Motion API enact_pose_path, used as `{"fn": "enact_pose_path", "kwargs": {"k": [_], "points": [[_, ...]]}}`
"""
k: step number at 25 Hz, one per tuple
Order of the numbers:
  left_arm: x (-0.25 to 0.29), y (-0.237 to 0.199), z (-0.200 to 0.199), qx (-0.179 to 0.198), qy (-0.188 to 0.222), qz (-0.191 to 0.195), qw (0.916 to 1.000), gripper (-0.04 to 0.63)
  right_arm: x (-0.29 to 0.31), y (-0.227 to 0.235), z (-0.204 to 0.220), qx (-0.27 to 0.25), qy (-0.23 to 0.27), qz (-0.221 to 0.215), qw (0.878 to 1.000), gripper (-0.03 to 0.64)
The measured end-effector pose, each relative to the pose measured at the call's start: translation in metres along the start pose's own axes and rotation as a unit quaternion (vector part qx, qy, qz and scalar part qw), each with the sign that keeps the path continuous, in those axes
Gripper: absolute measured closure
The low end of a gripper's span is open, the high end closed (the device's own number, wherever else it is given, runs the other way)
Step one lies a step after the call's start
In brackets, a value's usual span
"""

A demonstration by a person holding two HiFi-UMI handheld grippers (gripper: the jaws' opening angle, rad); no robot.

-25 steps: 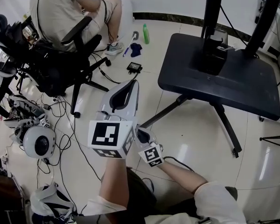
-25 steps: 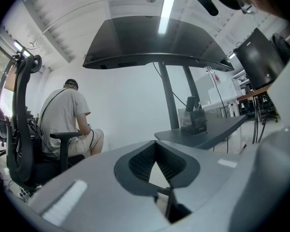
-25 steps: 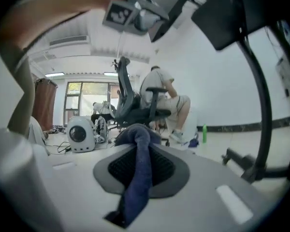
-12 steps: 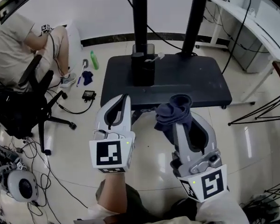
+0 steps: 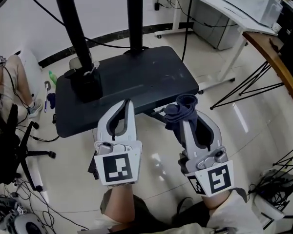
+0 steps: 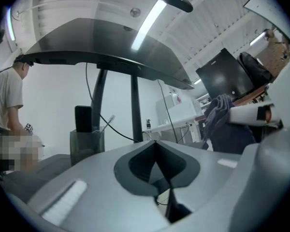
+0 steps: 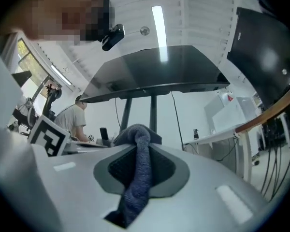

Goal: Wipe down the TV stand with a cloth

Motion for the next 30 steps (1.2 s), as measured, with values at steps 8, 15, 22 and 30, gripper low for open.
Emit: {"fn": "enact_pose_path", "kwargs": {"k": [8, 15, 22, 30], "points": [[0.009, 0.046, 0.006, -0.01, -0.022, 0.026, 0.9994, 0.485, -0.035, 0.041, 0.283, 0.031, -0.147, 0.018, 0.989, 0.564], [-0.016, 0.035, -0.005, 0.009, -0.033, 0.003, 0.9994, 0.485, 0.102, 0.078, 0.319, 0.015, -0.08, 0.011, 0.997, 0.563], [-0.028, 0.026, -0.007, 0.016, -0.035, 0.001, 0.9993, 0.485, 0.017, 0.061, 0.579, 0.037, -0.294, 0.016, 0.955, 0.565], [-0.027, 0.017, 0.001, 0.029, -0.032, 0.015, 0.9989, 0.485, -0.119, 0.092, 0.656, -0.001, -0.4, 0.05, 0.915, 0.565]]}}
Point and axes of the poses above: the fingertips, and each gripper's own axes: x forward along the fingers, y to its right, z out of its underside, the point moved 1 cm from there along -x, backward along the fingers, and after that the axes turned 5 degrees about y, right-handed, at the moved point
